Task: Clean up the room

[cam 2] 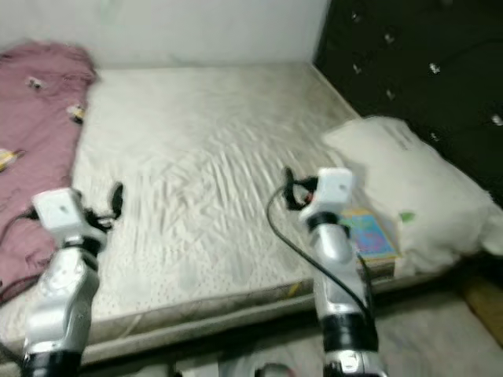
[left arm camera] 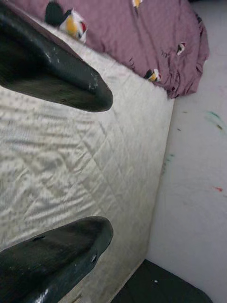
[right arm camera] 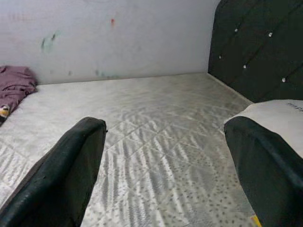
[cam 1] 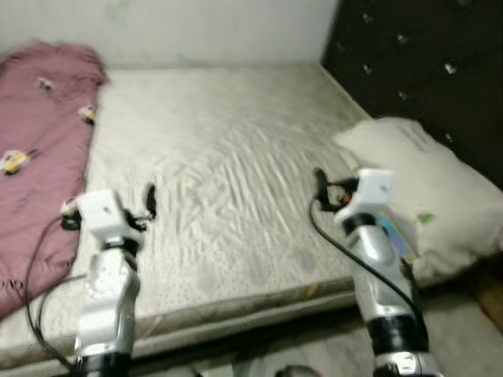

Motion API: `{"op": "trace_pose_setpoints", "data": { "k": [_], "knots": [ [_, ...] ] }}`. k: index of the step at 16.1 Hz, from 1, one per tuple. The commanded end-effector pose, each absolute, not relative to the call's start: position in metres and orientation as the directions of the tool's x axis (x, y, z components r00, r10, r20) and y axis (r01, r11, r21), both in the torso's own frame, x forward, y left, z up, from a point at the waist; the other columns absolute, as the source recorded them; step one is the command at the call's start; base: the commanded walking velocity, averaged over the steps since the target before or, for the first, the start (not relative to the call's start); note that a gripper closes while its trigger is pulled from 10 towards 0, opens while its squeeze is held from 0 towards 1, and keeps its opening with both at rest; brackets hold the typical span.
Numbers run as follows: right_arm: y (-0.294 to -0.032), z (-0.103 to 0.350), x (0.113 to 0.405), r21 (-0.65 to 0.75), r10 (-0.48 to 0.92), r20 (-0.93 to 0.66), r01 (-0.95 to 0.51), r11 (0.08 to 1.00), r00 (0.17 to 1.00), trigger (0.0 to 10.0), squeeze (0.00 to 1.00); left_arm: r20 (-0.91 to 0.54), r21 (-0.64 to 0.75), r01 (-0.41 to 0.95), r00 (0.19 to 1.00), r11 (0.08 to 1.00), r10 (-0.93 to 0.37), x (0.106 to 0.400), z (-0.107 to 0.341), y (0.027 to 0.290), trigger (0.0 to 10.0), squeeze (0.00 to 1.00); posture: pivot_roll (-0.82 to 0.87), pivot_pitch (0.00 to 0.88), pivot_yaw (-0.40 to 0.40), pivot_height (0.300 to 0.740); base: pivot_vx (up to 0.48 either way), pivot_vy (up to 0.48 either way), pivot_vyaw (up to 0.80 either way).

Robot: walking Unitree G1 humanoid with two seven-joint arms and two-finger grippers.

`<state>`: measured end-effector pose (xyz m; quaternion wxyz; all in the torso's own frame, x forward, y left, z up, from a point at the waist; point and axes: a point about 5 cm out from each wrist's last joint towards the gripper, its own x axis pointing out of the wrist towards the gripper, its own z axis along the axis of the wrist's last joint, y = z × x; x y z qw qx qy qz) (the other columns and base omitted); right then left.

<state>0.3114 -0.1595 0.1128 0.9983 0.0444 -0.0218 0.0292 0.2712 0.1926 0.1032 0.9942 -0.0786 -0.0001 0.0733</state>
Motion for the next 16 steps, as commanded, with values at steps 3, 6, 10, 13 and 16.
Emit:
{"op": "trace_pose_setpoints", "data": {
  "k": [3,6,10,13,16],
  "knots": [
    [-0.1673,0.1167,0.3136,0.081,0.040,0.055,-0.044,0.996,0.998,10.0,0.00,-0.006,-0.169,-0.122,0.992,0.978,0.122,0.2727,0.1051,0.1851,10.0,0.00,0.06,0.000,-0.033,0.740,0.000,0.450,0.00],
    [-0.1667,0.1169,0.3142,0.079,0.043,0.056,-0.047,0.996,0.998,10.0,0.00,-0.006,-0.169,-0.121,0.992,0.978,0.122,0.2730,0.1050,0.1854,10.0,0.00,0.06,0.000,-0.035,0.740,0.000,0.447,0.00],
    [-0.1658,0.1186,0.3153,0.061,0.057,0.064,-0.061,0.996,0.996,10.0,0.00,0.000,-0.160,-0.134,0.991,0.978,0.136,0.2728,0.1048,0.1856,10.0,0.00,0.06,0.000,-0.040,0.740,0.000,0.446,0.00],
    [-0.1648,0.1190,0.3153,0.053,0.062,0.067,-0.065,0.996,0.996,10.0,0.00,0.002,-0.154,-0.137,0.990,0.979,0.139,0.2721,0.1043,0.1859,10.0,0.00,0.06,0.000,-0.039,0.740,0.000,0.446,0.20],
    [-0.1652,0.1191,0.3151,0.053,0.061,0.067,-0.064,0.997,0.996,10.0,0.00,0.004,-0.154,-0.140,0.990,0.978,0.142,0.2714,0.1042,0.1862,10.0,0.00,0.06,0.000,-0.040,0.740,0.000,0.440,0.60]
  ]
}}
